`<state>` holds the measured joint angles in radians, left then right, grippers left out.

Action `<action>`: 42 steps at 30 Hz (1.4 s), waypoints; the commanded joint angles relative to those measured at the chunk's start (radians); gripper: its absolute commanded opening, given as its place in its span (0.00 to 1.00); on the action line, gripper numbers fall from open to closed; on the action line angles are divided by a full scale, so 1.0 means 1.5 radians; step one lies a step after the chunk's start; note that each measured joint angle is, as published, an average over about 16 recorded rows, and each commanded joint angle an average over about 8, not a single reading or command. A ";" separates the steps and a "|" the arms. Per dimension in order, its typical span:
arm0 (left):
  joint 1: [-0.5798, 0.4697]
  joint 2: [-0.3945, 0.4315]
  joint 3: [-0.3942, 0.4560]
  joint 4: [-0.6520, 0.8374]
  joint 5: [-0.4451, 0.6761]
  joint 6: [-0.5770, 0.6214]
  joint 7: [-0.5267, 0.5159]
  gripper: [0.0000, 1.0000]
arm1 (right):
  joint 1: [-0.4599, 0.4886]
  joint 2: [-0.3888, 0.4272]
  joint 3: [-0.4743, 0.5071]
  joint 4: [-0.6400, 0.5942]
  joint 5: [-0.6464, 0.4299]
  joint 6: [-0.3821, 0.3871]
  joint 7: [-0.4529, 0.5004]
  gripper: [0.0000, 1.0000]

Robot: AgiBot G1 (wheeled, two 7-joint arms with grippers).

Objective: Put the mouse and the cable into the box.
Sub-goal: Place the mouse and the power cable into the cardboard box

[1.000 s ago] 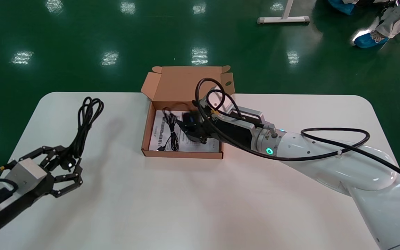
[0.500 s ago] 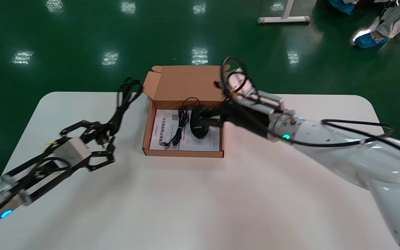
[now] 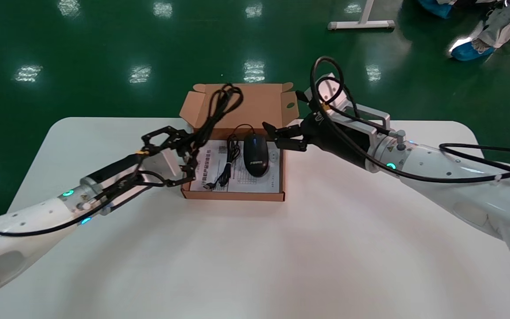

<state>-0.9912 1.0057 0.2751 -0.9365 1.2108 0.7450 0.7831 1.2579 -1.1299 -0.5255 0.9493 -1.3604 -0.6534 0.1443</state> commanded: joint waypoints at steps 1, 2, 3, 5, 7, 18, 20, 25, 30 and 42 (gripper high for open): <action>-0.028 0.016 0.009 0.033 0.010 0.017 0.031 0.00 | -0.001 0.001 -0.001 0.003 -0.002 0.002 0.004 1.00; -0.034 0.016 0.011 0.043 0.010 0.030 0.041 0.00 | -0.001 0.001 -0.002 0.005 -0.003 0.002 0.006 1.00; -0.037 0.014 0.013 0.051 0.011 0.042 0.050 0.00 | -0.001 0.002 -0.002 0.006 -0.004 0.003 0.007 1.00; -0.041 0.010 0.014 0.063 0.009 0.063 0.069 0.00 | -0.001 0.002 -0.003 0.008 -0.005 0.004 0.010 1.00; -0.042 0.004 0.013 0.071 0.006 0.079 0.088 0.00 | -0.002 0.003 -0.004 0.009 -0.007 0.005 0.012 1.00; -0.055 0.014 0.004 0.101 -0.006 0.112 0.170 0.00 | 0.000 0.008 -0.004 0.017 -0.009 0.008 0.020 1.00; -0.061 0.020 0.005 0.108 -0.004 0.112 0.178 0.00 | 0.002 0.011 -0.002 0.019 -0.008 0.008 0.019 1.00; -0.073 0.030 0.007 0.124 0.002 0.107 0.195 0.00 | 0.005 0.025 0.008 0.025 -0.004 0.013 0.017 1.00; -0.082 0.031 0.008 0.135 0.008 0.108 0.218 0.00 | 0.003 0.035 0.017 0.026 -0.001 0.024 0.018 1.00; -0.082 0.026 0.011 0.144 0.018 0.113 0.250 0.23 | 0.001 0.038 0.020 0.025 0.001 0.030 0.023 1.00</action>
<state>-1.1171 1.0456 0.2941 -0.7206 1.2415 0.9155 1.1556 1.2592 -1.0727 -0.4950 0.9873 -1.3588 -0.6082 0.1781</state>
